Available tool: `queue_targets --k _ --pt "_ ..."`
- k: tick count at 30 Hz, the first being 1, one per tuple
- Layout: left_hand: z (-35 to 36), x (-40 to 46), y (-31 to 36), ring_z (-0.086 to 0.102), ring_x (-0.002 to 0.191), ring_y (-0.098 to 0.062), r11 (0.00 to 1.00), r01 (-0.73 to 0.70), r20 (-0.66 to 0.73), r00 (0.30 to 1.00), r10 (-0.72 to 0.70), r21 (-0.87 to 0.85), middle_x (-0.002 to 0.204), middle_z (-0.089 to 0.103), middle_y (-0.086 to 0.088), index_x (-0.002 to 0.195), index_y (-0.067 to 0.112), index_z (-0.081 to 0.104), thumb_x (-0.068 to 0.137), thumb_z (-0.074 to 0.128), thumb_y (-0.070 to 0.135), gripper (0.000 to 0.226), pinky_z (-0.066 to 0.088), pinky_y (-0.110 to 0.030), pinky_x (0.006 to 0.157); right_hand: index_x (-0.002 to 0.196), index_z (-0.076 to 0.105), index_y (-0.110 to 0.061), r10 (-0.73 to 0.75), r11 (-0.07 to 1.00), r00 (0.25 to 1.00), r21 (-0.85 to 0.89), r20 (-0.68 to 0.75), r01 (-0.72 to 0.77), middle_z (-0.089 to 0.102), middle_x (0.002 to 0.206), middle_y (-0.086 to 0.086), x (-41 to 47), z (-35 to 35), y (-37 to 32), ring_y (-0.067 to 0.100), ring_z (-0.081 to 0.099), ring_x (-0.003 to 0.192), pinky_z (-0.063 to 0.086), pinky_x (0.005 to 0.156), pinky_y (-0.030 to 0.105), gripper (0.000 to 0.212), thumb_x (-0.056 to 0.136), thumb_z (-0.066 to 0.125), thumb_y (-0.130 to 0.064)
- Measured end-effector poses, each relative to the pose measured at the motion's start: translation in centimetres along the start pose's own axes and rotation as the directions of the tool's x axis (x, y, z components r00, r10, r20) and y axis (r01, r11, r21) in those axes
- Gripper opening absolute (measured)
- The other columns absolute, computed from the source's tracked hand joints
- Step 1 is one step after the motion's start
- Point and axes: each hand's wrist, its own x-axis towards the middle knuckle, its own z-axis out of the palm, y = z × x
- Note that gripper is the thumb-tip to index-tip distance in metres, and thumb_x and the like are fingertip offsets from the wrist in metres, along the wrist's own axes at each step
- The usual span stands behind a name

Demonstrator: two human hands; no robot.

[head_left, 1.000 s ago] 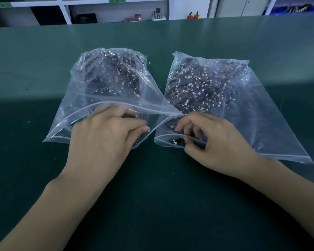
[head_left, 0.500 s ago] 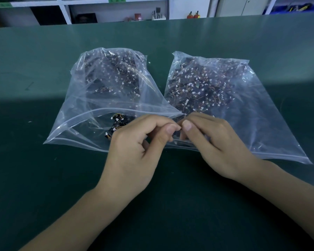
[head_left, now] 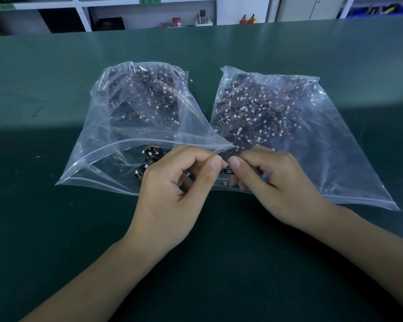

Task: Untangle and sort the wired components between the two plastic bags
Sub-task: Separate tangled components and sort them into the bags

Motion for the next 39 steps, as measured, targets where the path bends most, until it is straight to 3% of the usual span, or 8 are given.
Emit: queue_targets --k 3,6,11,16,22,26,34,39 --pt "0.1 0.03 0.34 0.061 0.07 -0.015 0.998 0.004 -0.015 1.0 -0.006 -0.07 0.081 0.065 0.007 0.107 0.026 0.074 0.106 0.058 0.036 0.019 0.05 -0.034 0.058 0.075 0.069 -0.017 -0.012 1.0 1.0 -0.02 -0.008 0.012 0.064 0.068 -0.012 -0.1 0.02 0.29 0.015 0.064 0.078 0.05 0.073 0.03 0.041 0.11 0.054 -0.034" --pt "-0.23 0.23 0.35 0.048 0.061 -0.014 0.994 0.04 -0.065 0.997 -0.046 -0.097 0.07 0.051 -0.002 0.112 0.029 0.07 0.108 0.054 0.042 0.021 0.042 -0.025 0.058 0.074 0.067 -0.016 -0.017 1.0 1.0 -0.006 -0.016 0.017 0.064 0.069 -0.01 -0.09 0.1 0.3 0.015 0.064 0.078 0.051 0.071 0.032 0.042 0.108 0.051 -0.034" --pt "-0.5 0.28 -0.1 0.05 0.059 -0.018 0.99 0.01 0.049 0.999 -0.017 0.137 0.065 0.052 0.0 0.088 0.022 0.066 0.108 0.058 0.041 0.029 0.041 -0.026 0.058 0.075 0.067 -0.016 -0.041 0.997 0.997 0.057 -0.069 0.045 0.065 0.071 -0.014 -0.13 0.13 0.0 0.015 0.066 0.075 0.05 0.07 0.024 0.04 0.108 0.053 -0.033" --pt "-0.19 0.1 -0.03 0.046 0.056 -0.02 0.989 -0.027 0.062 0.998 0.018 0.148 0.062 0.047 0.0 0.08 0.018 0.062 0.108 0.059 0.033 0.032 0.038 -0.028 0.053 0.078 0.069 -0.017 -0.012 0.996 0.999 0.089 -0.049 0.016 0.067 0.074 -0.015 -0.17 0.09 -0.08 0.011 0.067 0.079 0.046 0.074 0.016 0.037 0.108 0.053 -0.032" --pt "-0.25 0.08 -0.09 0.045 0.055 -0.015 0.992 -0.007 0.078 0.997 -0.002 0.126 0.063 0.048 0.001 0.084 0.019 0.06 0.11 0.054 0.035 0.032 0.037 -0.024 0.053 0.084 0.069 -0.01 -0.003 0.989 1.0 0.151 -0.002 0.003 0.067 0.076 -0.002 -0.34 -0.02 -0.23 0.019 0.062 0.074 0.046 0.072 0.025 0.029 0.105 0.061 -0.028" --pt "-0.29 -0.01 -0.1 0.042 0.054 -0.01 0.995 -0.008 0.101 0.995 -0.002 0.102 0.062 0.046 0.006 0.087 0.015 0.062 0.11 0.052 0.028 0.028 0.034 -0.018 0.053 0.085 0.07 -0.012 0.053 0.981 0.999 0.186 0.001 -0.052 0.067 0.075 0.0 -0.33 0.0 -0.3 0.021 0.06 0.07 0.048 0.069 0.041 0.026 0.104 0.062 -0.027" --pt "-0.13 0.05 -0.26 0.044 0.057 -0.018 0.991 -0.044 0.107 0.994 0.03 0.126 0.065 0.047 0.0 0.085 0.018 0.06 0.108 0.055 0.027 0.025 0.037 -0.026 0.054 0.082 0.069 -0.01 0.083 0.97 0.996 0.225 0.028 -0.087 0.069 0.075 -0.002 -0.33 -0.03 -0.47 0.017 0.06 0.069 0.049 0.069 0.036 0.026 0.103 0.061 -0.022" --pt "-0.15 0.12 -0.3 0.045 0.058 -0.019 0.987 -0.057 0.098 0.994 0.042 0.153 0.066 0.047 -0.001 0.084 0.019 0.059 0.108 0.055 0.028 0.026 0.036 -0.022 0.054 0.083 0.068 -0.01 0.063 0.976 0.997 0.207 0.053 -0.072 0.066 0.075 -0.012 -0.25 -0.02 -0.4 0.009 0.058 0.07 0.043 0.071 0.019 0.027 0.105 0.059 -0.022"
